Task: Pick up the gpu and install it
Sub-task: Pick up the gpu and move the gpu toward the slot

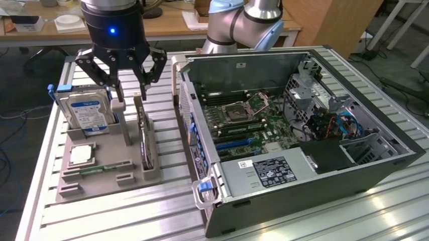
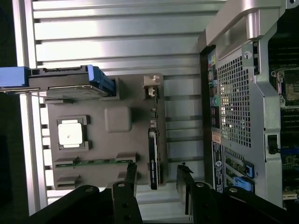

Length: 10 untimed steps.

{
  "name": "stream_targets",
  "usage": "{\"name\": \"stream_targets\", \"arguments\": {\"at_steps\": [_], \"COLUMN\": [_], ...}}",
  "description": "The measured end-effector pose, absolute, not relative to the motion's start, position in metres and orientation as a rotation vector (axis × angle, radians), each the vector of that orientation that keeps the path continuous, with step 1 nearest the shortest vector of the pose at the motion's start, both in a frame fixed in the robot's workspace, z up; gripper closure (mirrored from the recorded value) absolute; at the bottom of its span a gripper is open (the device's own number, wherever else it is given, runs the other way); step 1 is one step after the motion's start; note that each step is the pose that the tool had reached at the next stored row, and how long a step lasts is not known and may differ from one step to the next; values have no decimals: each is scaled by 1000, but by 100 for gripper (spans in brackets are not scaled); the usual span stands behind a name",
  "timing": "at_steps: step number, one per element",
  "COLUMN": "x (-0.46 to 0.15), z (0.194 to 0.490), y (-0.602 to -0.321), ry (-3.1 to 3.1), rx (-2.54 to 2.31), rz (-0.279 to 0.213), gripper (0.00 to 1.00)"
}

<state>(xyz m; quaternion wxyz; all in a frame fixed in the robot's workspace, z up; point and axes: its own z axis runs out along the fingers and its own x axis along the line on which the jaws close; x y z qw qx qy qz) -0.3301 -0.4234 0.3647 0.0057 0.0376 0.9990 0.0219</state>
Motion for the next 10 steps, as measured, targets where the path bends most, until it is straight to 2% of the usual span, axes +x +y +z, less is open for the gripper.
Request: {"name": "stream_targets", "arguments": {"at_steps": [10], "x": [-330], "z": [359], "y": [-428], "ry": [3131], "rx": [118], "rz": [68], "gripper": [53]}}
